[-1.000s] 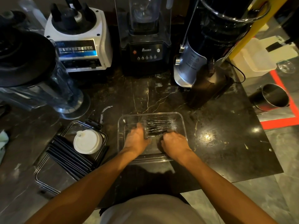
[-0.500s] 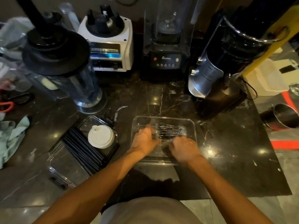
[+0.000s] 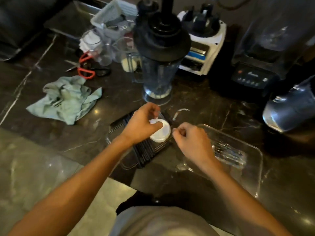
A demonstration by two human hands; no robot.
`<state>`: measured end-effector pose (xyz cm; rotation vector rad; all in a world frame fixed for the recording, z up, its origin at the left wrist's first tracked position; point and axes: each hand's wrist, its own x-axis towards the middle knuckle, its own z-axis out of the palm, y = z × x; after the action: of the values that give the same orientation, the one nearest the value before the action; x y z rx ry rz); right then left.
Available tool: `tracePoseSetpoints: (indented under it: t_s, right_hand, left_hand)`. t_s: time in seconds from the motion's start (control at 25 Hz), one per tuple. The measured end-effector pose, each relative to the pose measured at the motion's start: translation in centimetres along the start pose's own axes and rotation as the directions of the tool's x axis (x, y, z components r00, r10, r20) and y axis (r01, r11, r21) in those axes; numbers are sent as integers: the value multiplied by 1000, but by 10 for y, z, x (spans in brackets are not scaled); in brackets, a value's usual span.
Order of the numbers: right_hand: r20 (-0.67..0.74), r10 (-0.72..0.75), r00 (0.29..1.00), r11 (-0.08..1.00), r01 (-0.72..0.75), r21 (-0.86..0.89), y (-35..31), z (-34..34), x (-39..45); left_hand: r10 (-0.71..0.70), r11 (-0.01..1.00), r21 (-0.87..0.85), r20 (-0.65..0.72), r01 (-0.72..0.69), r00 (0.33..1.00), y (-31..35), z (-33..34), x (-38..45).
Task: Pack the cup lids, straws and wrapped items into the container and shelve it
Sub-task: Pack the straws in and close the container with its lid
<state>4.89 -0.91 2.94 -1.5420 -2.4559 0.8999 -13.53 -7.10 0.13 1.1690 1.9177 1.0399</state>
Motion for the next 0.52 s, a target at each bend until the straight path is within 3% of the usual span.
tracePoseSetpoints:
  t_s: [0.12, 0.28, 0.4, 0.52]
  right_hand:
    - [194, 69, 979, 997, -59, -56, -21, 37, -6]
    - [324, 97, 941, 979, -30, -204, -27, 83, -13]
    - [320, 104, 942, 943, 9, -333, -32, 109, -13]
    - [220, 55, 974, 877, 58, -477, -39, 130, -12]
  left_hand:
    - [104, 954, 260, 180, -149, 978, -35, -41, -1]
    - [15, 690, 633, 471, -350, 882, -74, -64, 12]
    - [16, 539, 676, 588, -503, 808, -98, -60, 26]
    - [-32, 464, 684, 648, -563, 761, -112, -56, 38]
